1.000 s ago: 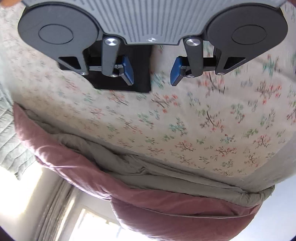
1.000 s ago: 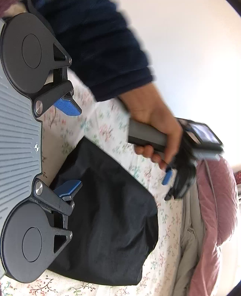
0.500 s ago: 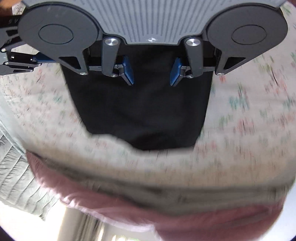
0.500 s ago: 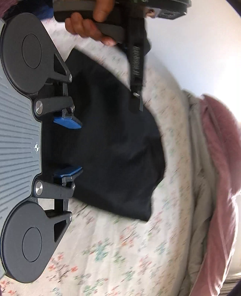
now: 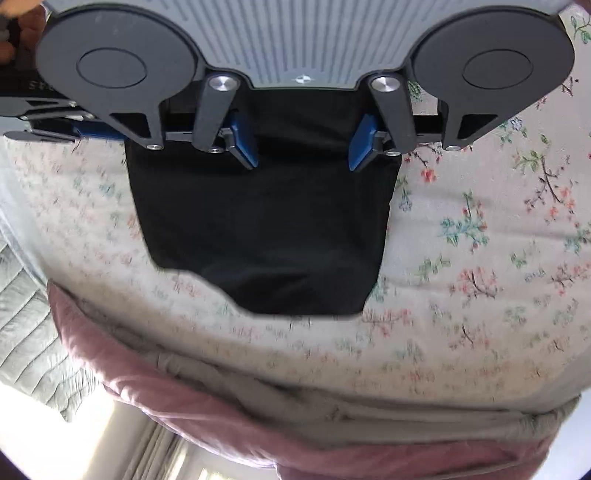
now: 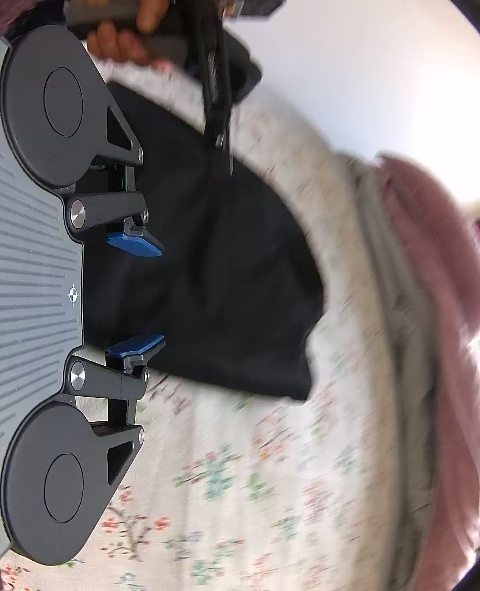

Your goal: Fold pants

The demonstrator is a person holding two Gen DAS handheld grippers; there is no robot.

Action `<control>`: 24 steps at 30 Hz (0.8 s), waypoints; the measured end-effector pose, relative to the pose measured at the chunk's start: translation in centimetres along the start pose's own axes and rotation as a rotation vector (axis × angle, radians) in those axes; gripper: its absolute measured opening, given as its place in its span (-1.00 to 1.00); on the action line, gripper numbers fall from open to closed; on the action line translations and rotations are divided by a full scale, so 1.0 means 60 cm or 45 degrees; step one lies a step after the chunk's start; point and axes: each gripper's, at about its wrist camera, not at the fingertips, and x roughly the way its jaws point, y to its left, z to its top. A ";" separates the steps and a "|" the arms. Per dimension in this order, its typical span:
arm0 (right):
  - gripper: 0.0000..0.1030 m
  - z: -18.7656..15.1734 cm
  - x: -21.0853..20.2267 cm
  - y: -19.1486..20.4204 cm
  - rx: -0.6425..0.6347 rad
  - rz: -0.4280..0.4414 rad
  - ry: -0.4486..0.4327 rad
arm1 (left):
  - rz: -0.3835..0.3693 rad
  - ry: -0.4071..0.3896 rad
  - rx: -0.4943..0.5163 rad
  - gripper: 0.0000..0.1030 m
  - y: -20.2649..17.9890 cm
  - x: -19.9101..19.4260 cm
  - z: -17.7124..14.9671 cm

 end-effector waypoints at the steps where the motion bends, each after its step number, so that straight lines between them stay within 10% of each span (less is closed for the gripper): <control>1: -0.08 -0.003 0.005 0.002 -0.011 -0.010 -0.009 | 0.011 -0.007 0.002 0.59 0.002 0.000 0.002; 11: 0.07 -0.001 -0.049 -0.038 0.160 0.053 -0.035 | -0.068 -0.049 -0.204 0.98 0.038 -0.009 0.016; 24: 0.09 -0.014 -0.022 -0.120 0.533 0.260 0.023 | -0.119 -0.008 -0.284 1.00 0.050 0.011 0.024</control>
